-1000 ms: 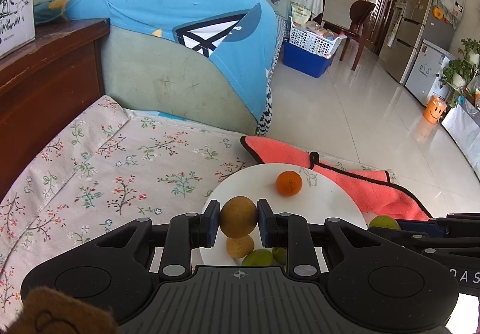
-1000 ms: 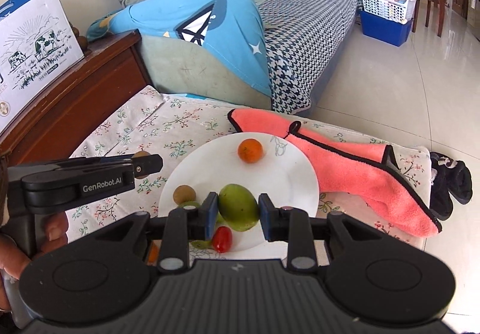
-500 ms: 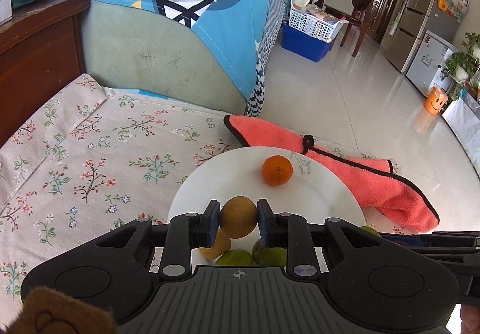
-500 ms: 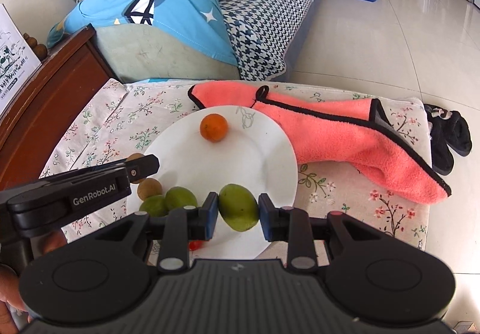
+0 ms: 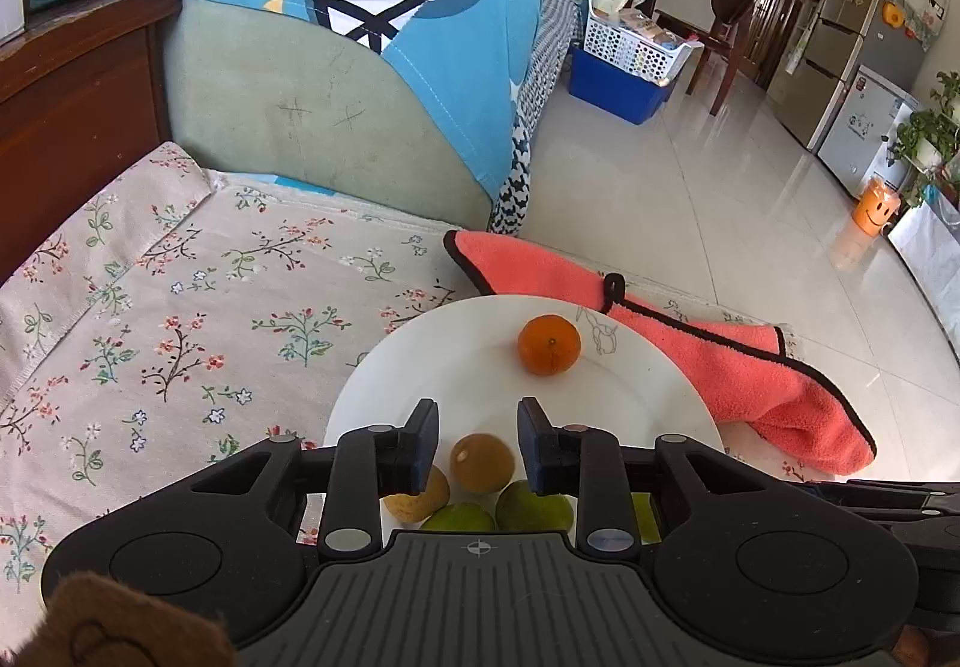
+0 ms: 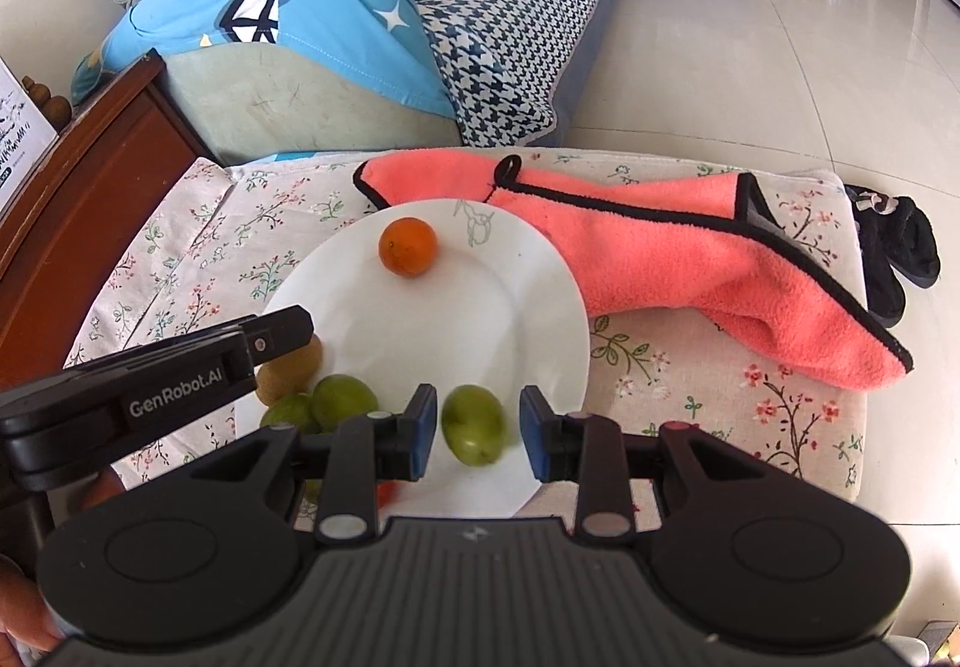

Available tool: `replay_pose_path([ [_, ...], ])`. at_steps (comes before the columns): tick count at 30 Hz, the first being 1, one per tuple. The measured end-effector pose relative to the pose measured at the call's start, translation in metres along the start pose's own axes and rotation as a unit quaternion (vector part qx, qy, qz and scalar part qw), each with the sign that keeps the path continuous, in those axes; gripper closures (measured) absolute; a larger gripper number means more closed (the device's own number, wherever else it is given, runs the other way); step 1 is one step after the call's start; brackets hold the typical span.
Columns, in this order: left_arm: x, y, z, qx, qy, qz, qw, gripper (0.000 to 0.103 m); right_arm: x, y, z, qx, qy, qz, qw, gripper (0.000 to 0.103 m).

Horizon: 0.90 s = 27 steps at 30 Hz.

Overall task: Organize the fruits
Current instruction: 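Carry the jujube and kiwi over the plate and open both grippers, then withdraw both grippers from the plate toward the remaining fruit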

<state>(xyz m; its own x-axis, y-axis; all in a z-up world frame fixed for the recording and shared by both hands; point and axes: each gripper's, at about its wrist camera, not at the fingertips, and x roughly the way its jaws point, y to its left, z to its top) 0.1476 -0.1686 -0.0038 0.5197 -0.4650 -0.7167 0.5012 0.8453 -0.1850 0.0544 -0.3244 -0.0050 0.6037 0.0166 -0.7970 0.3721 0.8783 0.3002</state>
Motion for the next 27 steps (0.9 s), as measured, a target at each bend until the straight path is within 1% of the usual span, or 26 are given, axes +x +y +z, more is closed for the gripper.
replay_pose_path([
  [3,-0.008,0.001,0.003,-0.003,-0.010,0.004,0.9999,0.061,-0.004,-0.001,0.002,0.006,-0.008,0.004,1.000,0.071],
  [5,-0.015,0.001,0.007,-0.001,-0.017,0.013,0.9998,0.049,-0.006,0.000,0.003,0.008,-0.011,0.006,1.000,0.071],
  [8,-0.029,0.004,0.010,0.001,-0.027,0.020,0.9994,0.042,-0.010,0.001,0.005,0.009,-0.017,0.012,1.000,0.071],
  [11,-0.041,0.012,0.011,-0.004,-0.029,0.025,0.9993,0.039,-0.017,0.005,0.005,0.000,-0.026,0.016,1.000,0.071],
  [18,-0.063,0.030,0.007,-0.010,-0.027,0.052,0.9982,0.039,-0.026,0.021,-0.002,-0.025,-0.030,0.029,0.999,0.071],
  [22,-0.075,0.044,0.002,-0.013,-0.021,0.063,0.9977,0.039,-0.034,0.031,-0.008,-0.040,-0.033,0.044,0.998,0.071],
  [27,-0.092,0.060,-0.009,-0.024,-0.020,0.077,0.9965,0.039,-0.039,0.044,-0.018,-0.060,-0.026,0.065,0.996,0.071],
])
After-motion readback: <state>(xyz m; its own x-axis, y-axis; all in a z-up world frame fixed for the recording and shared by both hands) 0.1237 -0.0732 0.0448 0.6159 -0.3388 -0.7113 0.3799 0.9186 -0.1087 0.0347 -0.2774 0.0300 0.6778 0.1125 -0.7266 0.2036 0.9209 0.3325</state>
